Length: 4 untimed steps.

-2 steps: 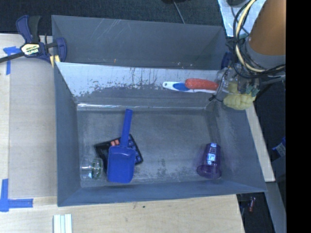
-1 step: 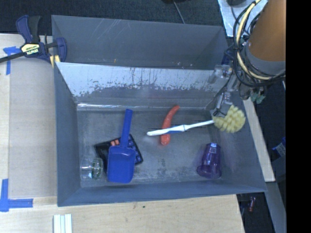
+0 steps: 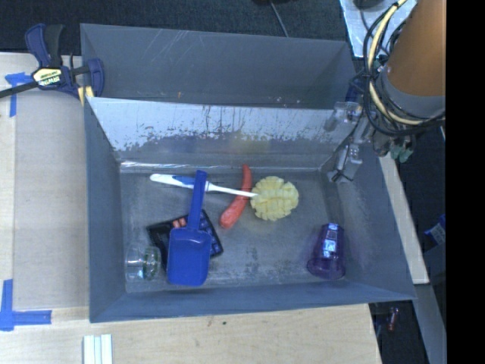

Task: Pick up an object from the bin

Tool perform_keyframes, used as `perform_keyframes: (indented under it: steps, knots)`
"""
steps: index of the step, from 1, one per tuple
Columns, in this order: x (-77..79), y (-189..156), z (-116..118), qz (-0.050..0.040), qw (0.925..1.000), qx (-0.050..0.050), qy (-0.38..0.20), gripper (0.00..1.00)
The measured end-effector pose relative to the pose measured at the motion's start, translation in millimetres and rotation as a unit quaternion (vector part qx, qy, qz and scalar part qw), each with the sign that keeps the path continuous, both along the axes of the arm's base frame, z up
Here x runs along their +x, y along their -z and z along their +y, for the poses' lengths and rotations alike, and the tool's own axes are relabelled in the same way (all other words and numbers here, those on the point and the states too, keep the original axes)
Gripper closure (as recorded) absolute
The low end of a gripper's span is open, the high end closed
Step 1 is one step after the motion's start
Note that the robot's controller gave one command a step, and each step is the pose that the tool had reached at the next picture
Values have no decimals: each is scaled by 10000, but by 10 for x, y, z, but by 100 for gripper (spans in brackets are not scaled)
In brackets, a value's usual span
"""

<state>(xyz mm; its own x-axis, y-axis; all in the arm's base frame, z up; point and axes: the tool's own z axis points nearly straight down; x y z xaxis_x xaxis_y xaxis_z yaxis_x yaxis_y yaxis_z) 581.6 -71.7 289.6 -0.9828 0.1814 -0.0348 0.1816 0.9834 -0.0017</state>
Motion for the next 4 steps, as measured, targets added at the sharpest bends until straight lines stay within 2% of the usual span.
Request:
perform_keyframes:
  steps: [1, 2, 3, 4]
  knots:
    - [48, 580, 461, -13, 10000, 6, 10, 0]
    - [14, 698, 445, -43, 9994, -28, -355, 0]
    - [92, 872, 532, -85, 9978, -50, -649, 0]
    - [-110, 1067, 224, -67, 9677, -138, -2516, 0]
